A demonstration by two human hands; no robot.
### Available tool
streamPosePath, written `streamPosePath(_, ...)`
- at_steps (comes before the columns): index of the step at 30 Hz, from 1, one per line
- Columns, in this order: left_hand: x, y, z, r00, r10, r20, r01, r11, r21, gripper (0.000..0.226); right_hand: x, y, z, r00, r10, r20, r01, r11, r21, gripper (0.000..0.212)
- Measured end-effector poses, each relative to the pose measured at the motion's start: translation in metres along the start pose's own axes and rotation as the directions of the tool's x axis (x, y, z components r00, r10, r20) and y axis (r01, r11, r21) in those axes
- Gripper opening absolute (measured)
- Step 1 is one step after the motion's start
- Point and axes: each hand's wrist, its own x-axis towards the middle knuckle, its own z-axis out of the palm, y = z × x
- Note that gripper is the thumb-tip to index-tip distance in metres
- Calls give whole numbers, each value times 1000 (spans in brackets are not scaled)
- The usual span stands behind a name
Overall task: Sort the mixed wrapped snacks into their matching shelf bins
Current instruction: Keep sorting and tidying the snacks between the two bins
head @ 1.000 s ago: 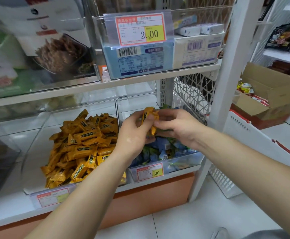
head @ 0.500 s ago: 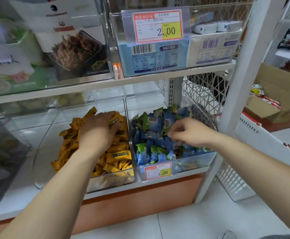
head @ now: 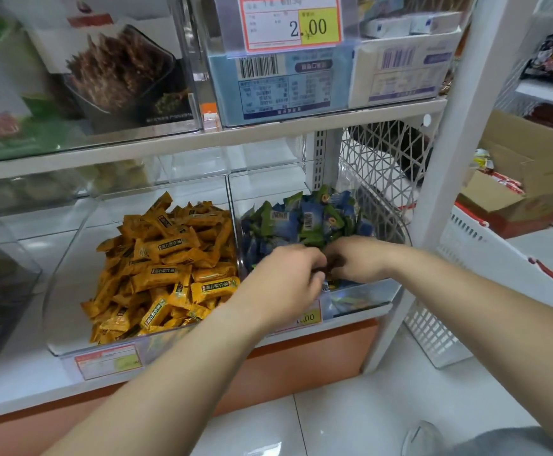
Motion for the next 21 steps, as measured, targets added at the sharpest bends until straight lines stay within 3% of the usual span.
streamPosePath(4,17,-8,17,979,-188,79,188,982,0,29,-3,-1,5,1000,-12,-5,13,995,98,38)
streamPosePath(8,34,-17,28,944,-276,178,267,961,76,31,1,-2,4,998,47,41,-47,999,-15,30)
streamPosePath(12,46,-21,36,916,-296,272,265,953,145,41,1,-4,7,981,33,191,-46,997,60,46)
streamPosePath(17,57,-26,39,873,-308,378,282,952,123,44,5,3,4,972,76,221,-93,993,66,45)
streamPosePath(21,56,-24,40,871,-258,419,271,962,29,62,7,9,0,972,88,216,-102,993,53,53)
